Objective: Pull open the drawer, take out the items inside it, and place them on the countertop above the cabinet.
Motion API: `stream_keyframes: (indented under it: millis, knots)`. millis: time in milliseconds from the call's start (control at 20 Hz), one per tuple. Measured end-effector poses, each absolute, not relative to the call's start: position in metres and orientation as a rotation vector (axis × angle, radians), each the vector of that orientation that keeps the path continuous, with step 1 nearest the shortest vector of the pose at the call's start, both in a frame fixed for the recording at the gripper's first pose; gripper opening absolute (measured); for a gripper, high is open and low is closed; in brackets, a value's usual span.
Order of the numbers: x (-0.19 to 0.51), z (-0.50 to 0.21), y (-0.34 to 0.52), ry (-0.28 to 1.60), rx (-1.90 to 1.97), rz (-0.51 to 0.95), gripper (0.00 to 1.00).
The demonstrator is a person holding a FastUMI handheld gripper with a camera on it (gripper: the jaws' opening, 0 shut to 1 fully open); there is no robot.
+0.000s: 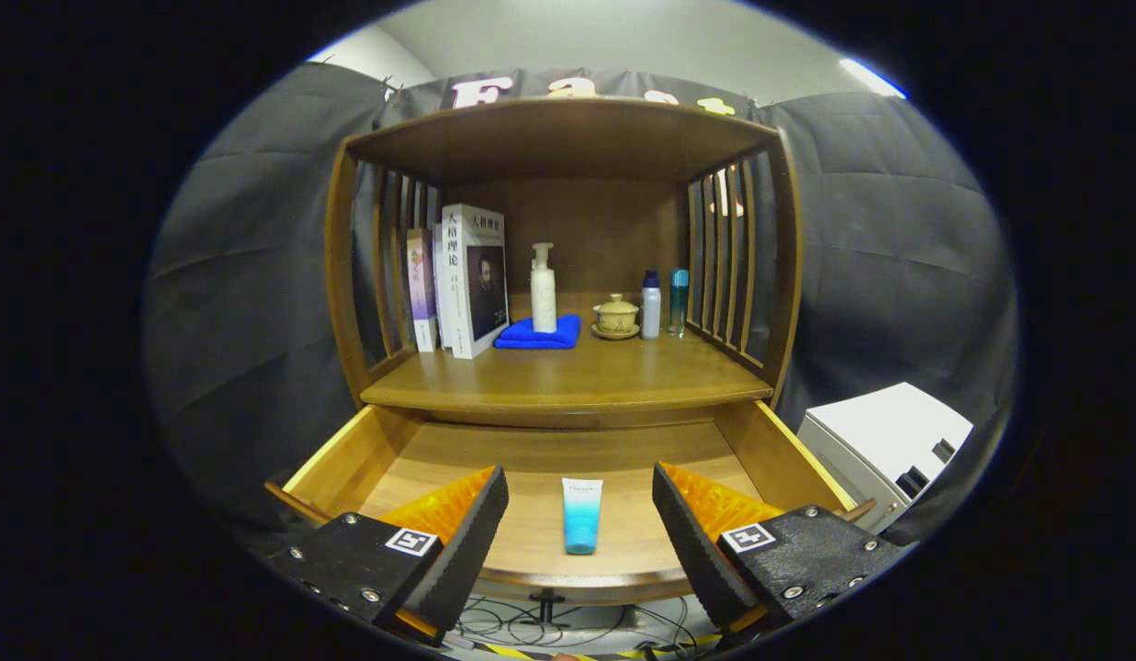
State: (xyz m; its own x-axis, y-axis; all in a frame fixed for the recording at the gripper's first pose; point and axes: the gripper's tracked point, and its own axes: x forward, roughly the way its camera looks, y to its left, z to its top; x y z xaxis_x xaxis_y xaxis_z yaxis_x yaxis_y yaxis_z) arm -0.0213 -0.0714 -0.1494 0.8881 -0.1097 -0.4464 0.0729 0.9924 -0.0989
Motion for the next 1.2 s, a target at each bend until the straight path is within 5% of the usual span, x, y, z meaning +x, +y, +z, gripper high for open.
stream_keyframes:
  millis: [950, 1200]
  knots:
    - [0.014, -0.299, -0.099, 1.167, 0.051, -0.326, 0.97]
    - [0.008, -0.325, -0.094, 1.324, 0.039, -0.331, 0.89]
